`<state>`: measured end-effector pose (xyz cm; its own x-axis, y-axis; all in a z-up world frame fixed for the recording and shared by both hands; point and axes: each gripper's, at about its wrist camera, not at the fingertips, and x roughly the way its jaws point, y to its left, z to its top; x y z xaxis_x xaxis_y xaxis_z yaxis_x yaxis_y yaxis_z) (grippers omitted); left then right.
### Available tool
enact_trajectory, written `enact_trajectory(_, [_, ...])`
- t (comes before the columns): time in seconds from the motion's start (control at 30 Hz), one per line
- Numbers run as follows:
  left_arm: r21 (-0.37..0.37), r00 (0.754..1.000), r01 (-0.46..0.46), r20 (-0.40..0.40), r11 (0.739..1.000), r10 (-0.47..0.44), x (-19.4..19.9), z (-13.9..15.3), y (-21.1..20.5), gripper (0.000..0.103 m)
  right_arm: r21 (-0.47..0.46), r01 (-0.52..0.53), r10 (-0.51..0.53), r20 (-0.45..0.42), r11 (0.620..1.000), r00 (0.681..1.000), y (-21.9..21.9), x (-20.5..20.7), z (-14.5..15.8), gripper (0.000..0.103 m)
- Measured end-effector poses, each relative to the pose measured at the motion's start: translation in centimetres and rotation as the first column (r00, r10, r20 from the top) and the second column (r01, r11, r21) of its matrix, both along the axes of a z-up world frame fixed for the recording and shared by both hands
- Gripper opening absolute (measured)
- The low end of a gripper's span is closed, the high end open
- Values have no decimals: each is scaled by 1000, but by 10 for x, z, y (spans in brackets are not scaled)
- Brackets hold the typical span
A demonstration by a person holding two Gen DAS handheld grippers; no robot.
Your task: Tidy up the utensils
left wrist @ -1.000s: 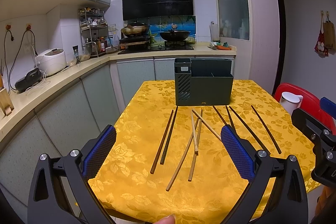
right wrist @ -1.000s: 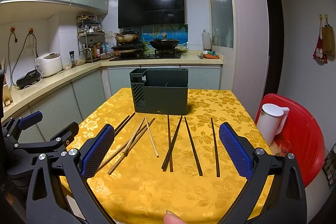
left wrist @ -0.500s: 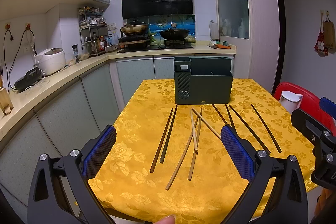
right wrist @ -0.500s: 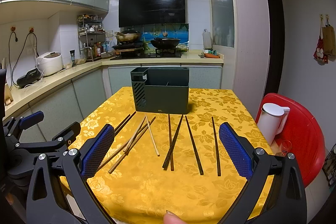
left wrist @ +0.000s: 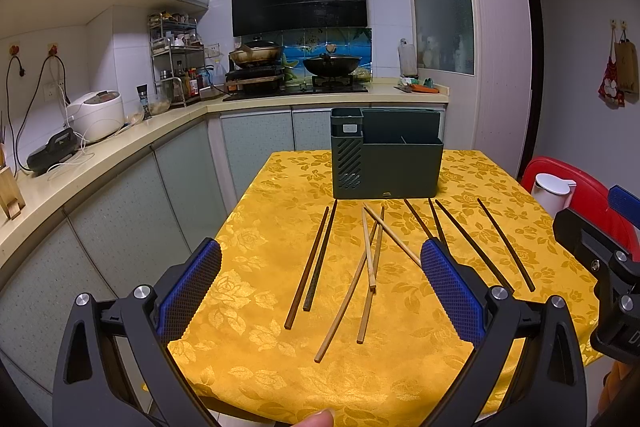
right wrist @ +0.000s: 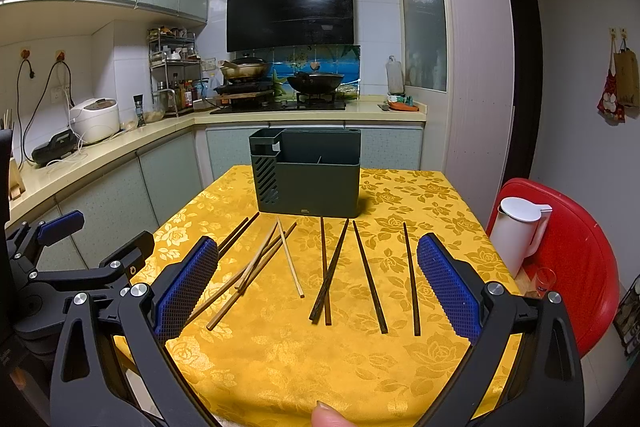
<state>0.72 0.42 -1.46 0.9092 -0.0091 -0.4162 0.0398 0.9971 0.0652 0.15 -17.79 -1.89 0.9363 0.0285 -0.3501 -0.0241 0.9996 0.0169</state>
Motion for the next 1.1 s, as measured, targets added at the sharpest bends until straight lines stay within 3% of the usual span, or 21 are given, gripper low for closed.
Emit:
enact_trajectory(0.8, [-8,999,9,-34,1000,-9,3,-7,-1,96,-3,0,0,-8,1000,1000,0,2,-4,97])
enact_trajectory(1.1, [-18,992,-3,-124,1000,1,27,0,28,96,-6,6,-6,-50,1000,999,-10,9,-24,97])
